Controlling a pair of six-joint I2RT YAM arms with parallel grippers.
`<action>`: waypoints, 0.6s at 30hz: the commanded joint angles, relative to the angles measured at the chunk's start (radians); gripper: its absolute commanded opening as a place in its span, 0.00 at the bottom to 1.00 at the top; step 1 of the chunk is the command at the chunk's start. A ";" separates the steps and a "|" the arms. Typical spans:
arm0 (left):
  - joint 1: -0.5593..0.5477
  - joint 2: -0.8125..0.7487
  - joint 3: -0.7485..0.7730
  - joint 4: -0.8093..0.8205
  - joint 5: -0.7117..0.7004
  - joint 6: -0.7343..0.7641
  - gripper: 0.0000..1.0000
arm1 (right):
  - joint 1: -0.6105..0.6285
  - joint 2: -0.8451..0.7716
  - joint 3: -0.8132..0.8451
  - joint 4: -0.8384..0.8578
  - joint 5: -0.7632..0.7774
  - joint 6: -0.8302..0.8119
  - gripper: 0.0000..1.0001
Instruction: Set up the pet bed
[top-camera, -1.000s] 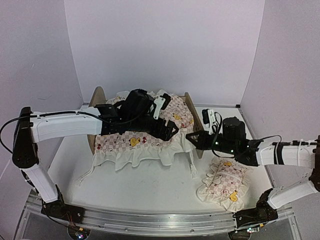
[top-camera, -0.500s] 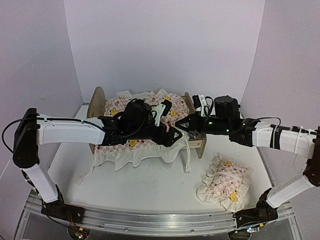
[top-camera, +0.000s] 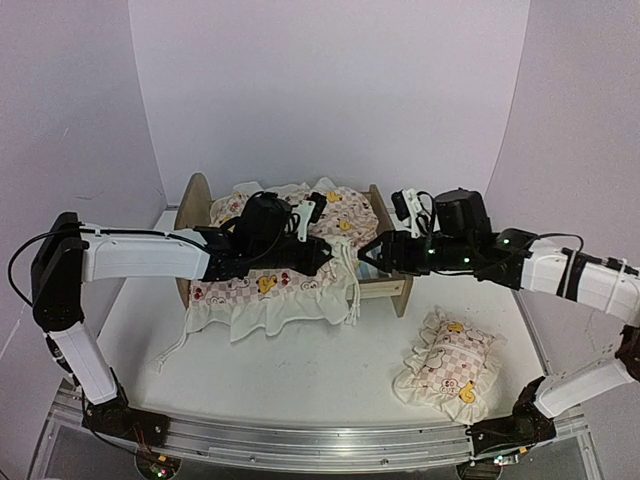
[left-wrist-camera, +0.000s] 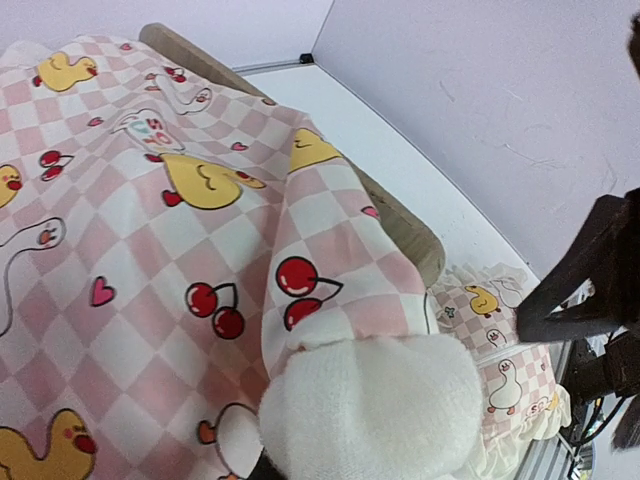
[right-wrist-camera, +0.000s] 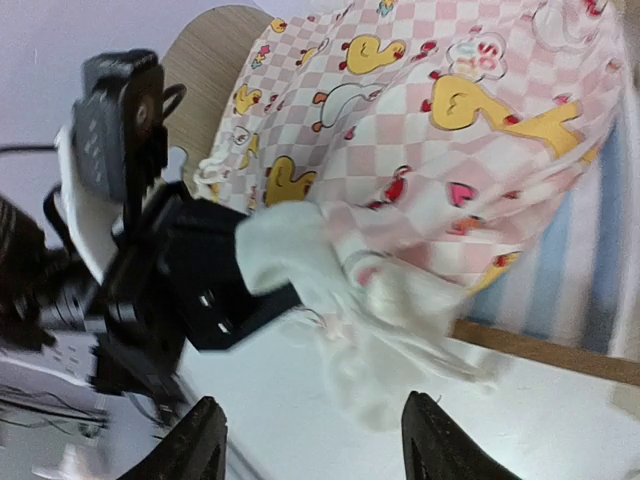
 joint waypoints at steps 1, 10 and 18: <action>0.034 -0.091 -0.025 0.045 0.084 0.002 0.00 | -0.001 -0.125 -0.033 -0.129 0.125 -0.342 0.65; 0.048 -0.093 -0.018 0.047 0.201 -0.004 0.00 | -0.002 -0.008 -0.018 0.119 0.035 -0.410 0.34; 0.048 -0.083 -0.003 0.046 0.228 -0.006 0.00 | -0.001 0.060 -0.009 0.219 0.027 -0.431 0.26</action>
